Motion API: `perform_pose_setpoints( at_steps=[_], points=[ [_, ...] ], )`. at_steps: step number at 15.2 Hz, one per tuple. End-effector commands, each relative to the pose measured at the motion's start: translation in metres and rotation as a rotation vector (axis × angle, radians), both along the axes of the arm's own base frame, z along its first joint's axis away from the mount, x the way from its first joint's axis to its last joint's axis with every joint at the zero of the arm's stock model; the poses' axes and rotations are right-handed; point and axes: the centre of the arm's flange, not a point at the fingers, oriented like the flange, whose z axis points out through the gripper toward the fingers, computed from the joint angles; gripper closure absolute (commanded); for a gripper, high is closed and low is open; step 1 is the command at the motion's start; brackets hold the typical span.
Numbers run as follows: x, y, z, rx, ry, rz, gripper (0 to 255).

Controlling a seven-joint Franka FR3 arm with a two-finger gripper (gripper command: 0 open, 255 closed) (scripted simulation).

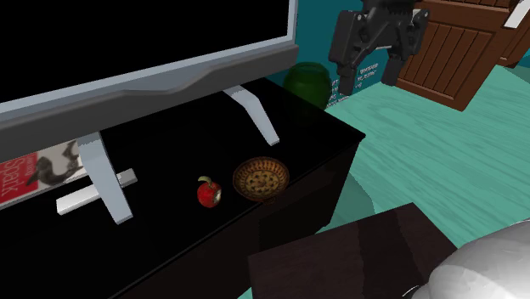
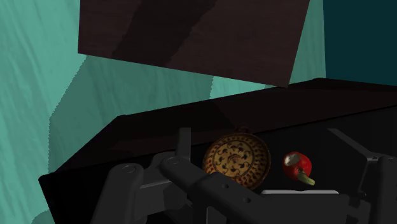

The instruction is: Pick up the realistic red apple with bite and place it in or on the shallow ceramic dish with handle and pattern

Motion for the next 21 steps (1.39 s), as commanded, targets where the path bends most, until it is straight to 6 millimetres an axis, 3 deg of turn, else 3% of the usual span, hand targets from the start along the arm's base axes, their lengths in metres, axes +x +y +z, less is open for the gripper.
perform_pose_setpoints(
  at_steps=[1, 21],
  points=[
    [0.000, 0.000, 0.000, 0.000, 0.000, 0.000, 0],
    [0.086, 0.205, -0.160, -0.143, -0.108, 0.016, 0]
  ],
)
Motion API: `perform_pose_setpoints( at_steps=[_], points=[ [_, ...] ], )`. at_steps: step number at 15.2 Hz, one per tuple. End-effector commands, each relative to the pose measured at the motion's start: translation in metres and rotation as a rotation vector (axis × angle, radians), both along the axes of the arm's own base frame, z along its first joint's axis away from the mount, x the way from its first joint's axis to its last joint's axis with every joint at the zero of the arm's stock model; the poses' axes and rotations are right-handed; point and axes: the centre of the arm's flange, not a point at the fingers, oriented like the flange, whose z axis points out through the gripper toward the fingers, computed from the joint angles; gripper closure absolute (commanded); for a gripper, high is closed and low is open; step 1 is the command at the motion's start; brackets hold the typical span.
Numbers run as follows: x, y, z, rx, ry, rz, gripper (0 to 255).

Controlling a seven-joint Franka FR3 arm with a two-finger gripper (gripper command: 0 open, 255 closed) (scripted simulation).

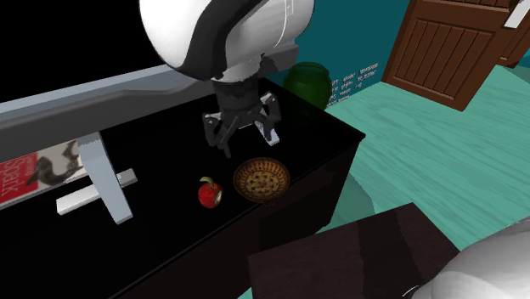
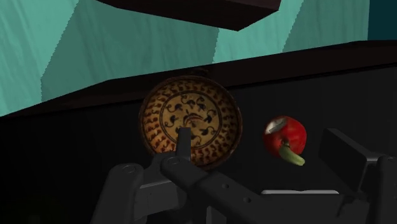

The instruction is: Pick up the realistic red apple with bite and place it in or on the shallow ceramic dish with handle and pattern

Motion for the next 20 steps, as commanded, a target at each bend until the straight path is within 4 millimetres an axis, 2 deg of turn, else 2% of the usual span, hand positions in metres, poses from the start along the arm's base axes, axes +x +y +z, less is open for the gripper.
perform_pose_setpoints(
  at_steps=[1, 13, 14, 20],
  points=[
    [0.009, 0.020, -0.016, -0.012, -0.013, 0.001, 0],
    [0.068, 0.132, -0.121, -0.098, -0.078, 0.011, 0],
    [0.071, 0.136, -0.125, -0.102, -0.080, 0.011, 0],
    [0.072, 0.130, -0.156, -0.102, -0.080, 0.011, 0]
  ],
)
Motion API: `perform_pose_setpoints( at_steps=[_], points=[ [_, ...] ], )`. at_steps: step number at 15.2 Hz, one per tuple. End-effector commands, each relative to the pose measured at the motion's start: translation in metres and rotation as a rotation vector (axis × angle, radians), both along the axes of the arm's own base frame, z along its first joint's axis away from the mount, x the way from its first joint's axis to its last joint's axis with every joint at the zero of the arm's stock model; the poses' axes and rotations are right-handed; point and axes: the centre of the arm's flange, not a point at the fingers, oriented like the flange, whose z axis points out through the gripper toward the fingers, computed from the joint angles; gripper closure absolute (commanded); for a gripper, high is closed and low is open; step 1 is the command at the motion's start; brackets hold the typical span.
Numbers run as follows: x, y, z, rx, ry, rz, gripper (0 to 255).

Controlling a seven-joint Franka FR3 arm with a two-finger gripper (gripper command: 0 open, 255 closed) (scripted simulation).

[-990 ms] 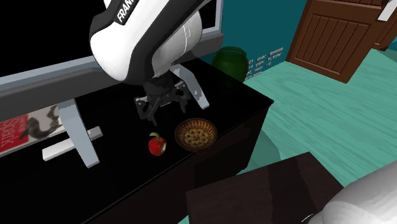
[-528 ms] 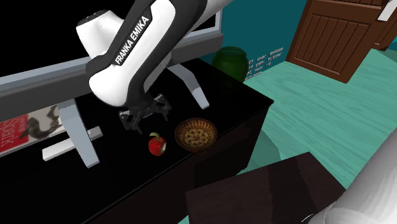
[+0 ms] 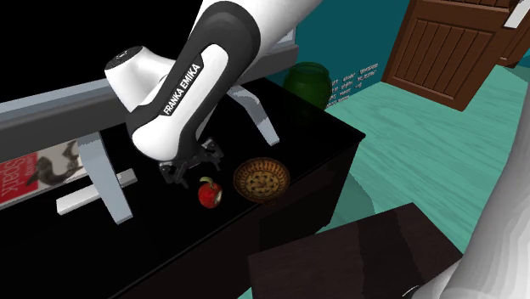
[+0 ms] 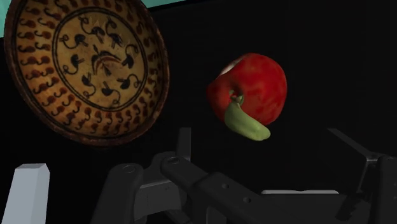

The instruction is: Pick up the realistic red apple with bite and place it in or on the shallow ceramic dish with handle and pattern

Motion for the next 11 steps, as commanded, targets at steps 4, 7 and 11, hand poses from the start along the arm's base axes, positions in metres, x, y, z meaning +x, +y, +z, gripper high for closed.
perform_pose_setpoints(
  at_steps=[4, 7, 11],
  points=[
    [0.0003, -0.0024, -0.0137, 0.000, 0.000, 0.000, 0],
    [0.0003, -0.0024, -0.0137, 0.000, 0.000, 0.000, 0],
    [0.0003, -0.0024, -0.0137, 0.000, 0.000, 0.000, 255]
  ],
)
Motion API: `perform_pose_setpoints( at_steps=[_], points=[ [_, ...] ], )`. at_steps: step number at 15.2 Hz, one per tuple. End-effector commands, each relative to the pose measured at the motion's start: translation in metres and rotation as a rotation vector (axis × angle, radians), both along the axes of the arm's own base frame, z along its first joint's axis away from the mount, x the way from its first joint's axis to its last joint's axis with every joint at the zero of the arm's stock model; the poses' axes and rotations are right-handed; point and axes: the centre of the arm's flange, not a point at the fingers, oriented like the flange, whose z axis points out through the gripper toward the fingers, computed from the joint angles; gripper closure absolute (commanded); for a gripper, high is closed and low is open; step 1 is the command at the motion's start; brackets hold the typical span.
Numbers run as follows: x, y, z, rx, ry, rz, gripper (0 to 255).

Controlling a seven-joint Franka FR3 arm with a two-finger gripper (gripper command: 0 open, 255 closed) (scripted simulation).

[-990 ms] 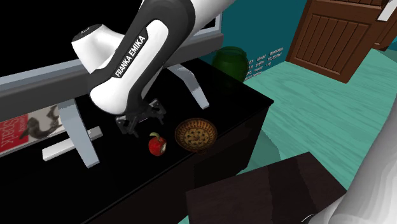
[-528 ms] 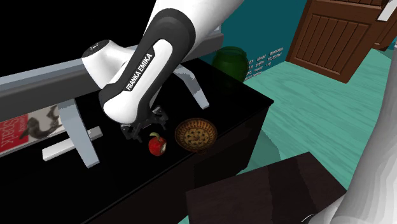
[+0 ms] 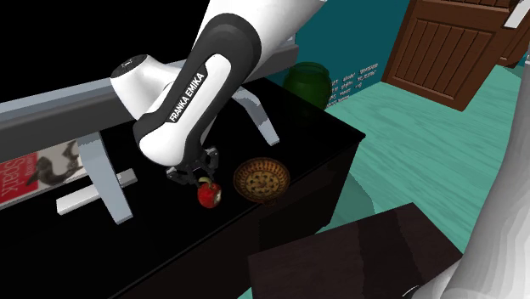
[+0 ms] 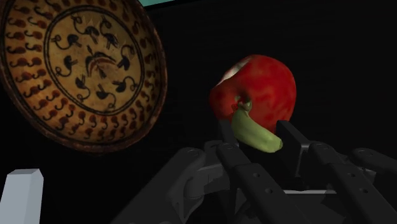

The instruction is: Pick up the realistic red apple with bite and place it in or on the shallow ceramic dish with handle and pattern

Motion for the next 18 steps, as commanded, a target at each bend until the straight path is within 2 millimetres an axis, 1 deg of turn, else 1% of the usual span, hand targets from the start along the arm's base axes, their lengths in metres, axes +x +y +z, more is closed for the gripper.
perform_pose_setpoints(
  at_steps=[1, 8, 18],
  points=[
    [0.000, 0.000, 0.000, 0.000, 0.000, 0.000, 255],
    [0.000, 0.000, 0.000, 0.000, 0.000, 0.000, 255],
    [0.000, 0.000, 0.053, 0.000, 0.000, 0.000, 255]
  ],
)
